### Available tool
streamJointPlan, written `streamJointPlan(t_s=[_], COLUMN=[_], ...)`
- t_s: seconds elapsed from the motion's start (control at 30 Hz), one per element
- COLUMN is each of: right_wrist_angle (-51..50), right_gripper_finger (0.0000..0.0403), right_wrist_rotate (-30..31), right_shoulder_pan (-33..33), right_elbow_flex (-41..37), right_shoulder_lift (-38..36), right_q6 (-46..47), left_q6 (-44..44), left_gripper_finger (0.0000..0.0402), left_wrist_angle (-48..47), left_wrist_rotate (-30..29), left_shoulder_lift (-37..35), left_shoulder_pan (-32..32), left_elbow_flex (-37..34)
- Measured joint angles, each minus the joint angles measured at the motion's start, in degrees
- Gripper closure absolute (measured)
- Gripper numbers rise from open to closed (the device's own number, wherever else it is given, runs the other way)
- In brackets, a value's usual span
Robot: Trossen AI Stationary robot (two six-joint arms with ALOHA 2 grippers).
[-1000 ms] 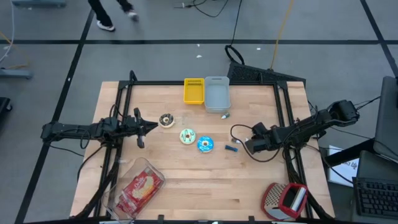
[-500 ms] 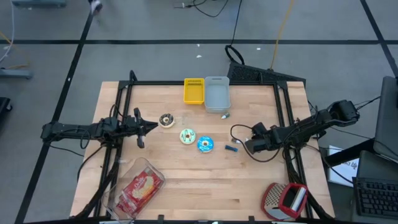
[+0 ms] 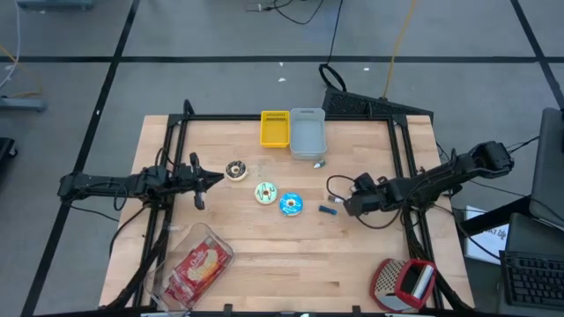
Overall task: Pick & Place Food Item
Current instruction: Put the blue food coloring bottle into the white bin
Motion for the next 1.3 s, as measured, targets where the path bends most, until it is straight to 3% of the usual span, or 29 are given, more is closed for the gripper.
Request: streamJointPlan(t_s=[0.77,1.3], right_wrist_angle=[32.0,49.7], right_gripper_finger=[0.0324,0.0327], right_wrist_rotate=[-0.1,-0.2], right_shoulder_pan=[-0.1,-0.1], right_elbow_flex=[0.0,0.0], right_shoulder_lift=[-0.1,1.3], right_q6=[-26.2,-36.1], left_q6=[0.0,0.0], left_gripper_finger=[0.0371,0.0371], left_wrist_angle=[0.0,0.0], left_wrist_rotate=[0.0,0.0], left_shoulder_lift=[0.0,0.0], left_shoulder_pan=[0.0,0.0], left_elbow_flex=[0.0,0.0])
